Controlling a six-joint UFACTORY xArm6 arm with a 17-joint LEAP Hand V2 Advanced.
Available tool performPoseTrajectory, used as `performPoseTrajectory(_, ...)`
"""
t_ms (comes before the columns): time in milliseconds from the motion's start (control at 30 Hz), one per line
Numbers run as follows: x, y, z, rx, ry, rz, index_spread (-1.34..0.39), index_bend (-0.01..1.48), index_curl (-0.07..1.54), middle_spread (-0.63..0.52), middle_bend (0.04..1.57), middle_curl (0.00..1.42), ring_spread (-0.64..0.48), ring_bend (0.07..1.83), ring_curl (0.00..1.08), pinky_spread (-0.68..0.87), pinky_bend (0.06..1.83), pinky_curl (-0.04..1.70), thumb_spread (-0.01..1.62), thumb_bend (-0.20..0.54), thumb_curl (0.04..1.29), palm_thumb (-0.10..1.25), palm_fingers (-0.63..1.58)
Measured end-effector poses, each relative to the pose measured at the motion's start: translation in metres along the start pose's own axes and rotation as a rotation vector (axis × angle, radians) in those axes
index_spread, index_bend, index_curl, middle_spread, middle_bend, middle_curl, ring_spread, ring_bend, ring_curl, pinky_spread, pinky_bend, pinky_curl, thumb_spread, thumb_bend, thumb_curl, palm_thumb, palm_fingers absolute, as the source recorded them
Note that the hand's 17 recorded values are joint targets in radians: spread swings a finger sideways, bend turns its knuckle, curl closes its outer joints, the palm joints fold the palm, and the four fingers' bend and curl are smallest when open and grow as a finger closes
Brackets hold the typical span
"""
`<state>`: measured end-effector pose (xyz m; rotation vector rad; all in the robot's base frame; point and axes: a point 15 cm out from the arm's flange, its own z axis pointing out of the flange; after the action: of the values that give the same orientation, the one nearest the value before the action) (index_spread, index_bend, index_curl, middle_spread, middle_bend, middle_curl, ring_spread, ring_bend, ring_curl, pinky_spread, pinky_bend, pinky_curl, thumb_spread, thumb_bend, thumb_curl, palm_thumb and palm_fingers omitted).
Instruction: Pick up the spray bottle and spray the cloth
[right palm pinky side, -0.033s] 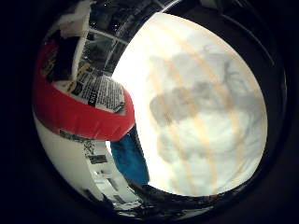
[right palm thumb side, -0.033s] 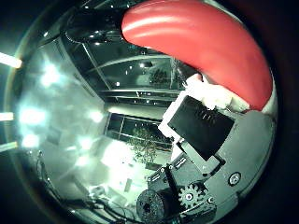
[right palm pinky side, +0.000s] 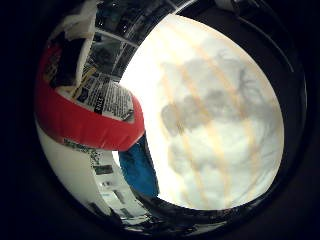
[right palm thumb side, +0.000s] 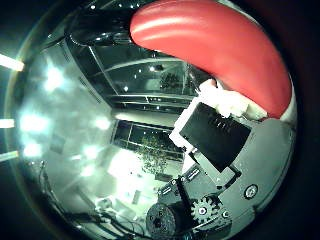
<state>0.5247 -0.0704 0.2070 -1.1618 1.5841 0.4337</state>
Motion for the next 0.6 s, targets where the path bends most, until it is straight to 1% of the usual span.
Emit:
performPoseTrajectory(233,-0.033,-0.008,-0.007,-0.168,0.137,-0.130,-0.23,1.13,0.74,-0.09,1.36,0.62,-0.16,1.49,0.58,-0.17,1.08,1.20,0.68,-0.017,0.89,1.06,1.18)
performPoseTrajectory(433,-0.079,-0.011,-0.008,-0.365,0.254,-0.248,-0.23,1.13,0.74,-0.09,1.36,0.62,-0.16,1.49,0.58,-0.17,1.07,1.23,0.65,-0.018,0.90,1.06,1.18)
performPoseTrajectory(600,-0.110,-0.008,-0.005,-0.534,0.398,-0.352,-0.23,1.13,0.75,-0.09,1.35,0.62,-0.16,1.49,0.58,-0.17,1.06,1.25,0.64,-0.019,0.91,1.04,1.18)
